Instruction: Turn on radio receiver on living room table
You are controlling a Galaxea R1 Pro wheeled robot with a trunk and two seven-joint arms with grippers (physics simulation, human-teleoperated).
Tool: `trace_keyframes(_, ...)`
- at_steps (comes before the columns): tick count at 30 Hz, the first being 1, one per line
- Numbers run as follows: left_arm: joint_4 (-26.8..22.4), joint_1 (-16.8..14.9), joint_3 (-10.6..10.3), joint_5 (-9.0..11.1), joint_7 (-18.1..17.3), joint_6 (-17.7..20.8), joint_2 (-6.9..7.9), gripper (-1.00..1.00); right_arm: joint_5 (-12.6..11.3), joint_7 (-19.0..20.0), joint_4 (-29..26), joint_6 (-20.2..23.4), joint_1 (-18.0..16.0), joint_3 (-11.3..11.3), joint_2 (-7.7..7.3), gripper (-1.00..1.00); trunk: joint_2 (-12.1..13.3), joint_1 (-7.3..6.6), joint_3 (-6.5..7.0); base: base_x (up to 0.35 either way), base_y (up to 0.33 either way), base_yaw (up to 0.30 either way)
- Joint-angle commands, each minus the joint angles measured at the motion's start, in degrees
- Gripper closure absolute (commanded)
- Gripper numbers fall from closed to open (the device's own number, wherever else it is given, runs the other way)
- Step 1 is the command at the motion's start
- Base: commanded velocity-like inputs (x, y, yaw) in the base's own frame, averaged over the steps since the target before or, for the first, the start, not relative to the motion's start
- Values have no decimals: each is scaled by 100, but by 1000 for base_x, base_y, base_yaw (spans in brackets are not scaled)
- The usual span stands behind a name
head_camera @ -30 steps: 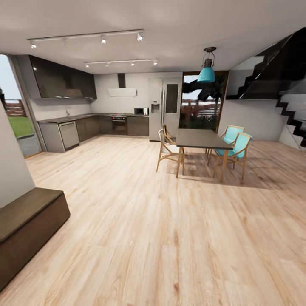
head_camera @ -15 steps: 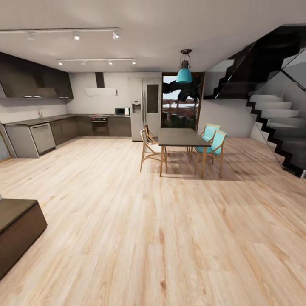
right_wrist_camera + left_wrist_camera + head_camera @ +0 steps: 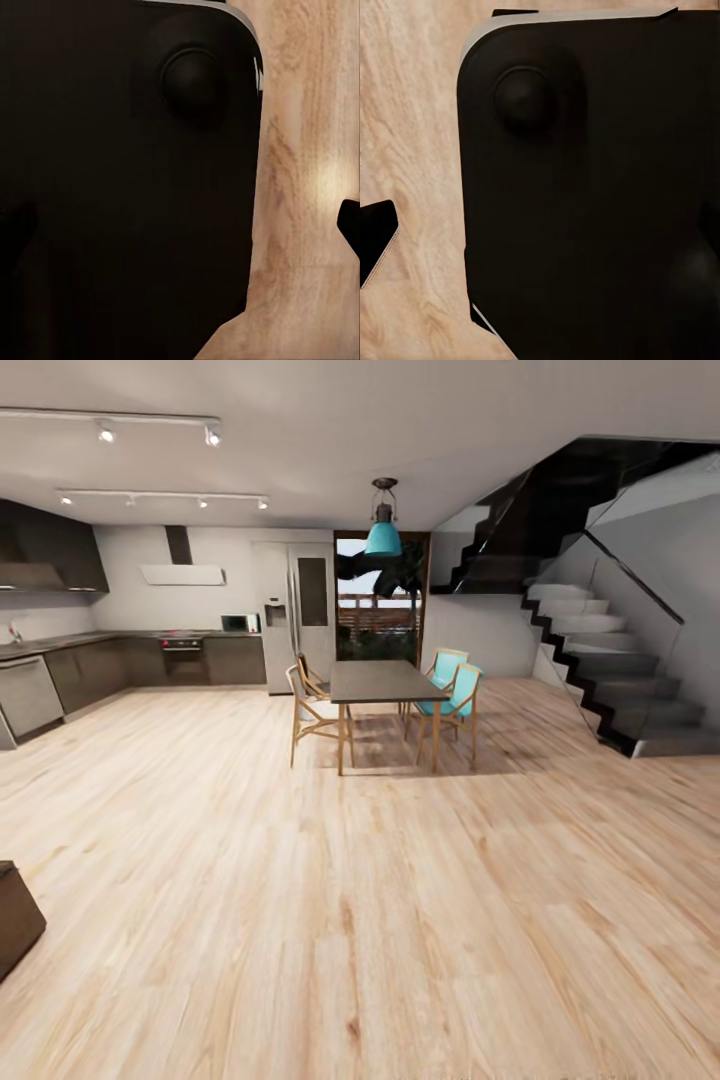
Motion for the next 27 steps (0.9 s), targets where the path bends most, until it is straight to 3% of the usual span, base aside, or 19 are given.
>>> trace_keyframes(1,0,0,0,1,-2,-1,0,-100,0,0,0,0,0,0,0,-100,0,0,0,0,0,-287)
trace_keyframes(27,0,0,0,0,-2,-1,-9,-100,0,10,0,0,0,0,0,-100,0,0,0,0,0,-287)
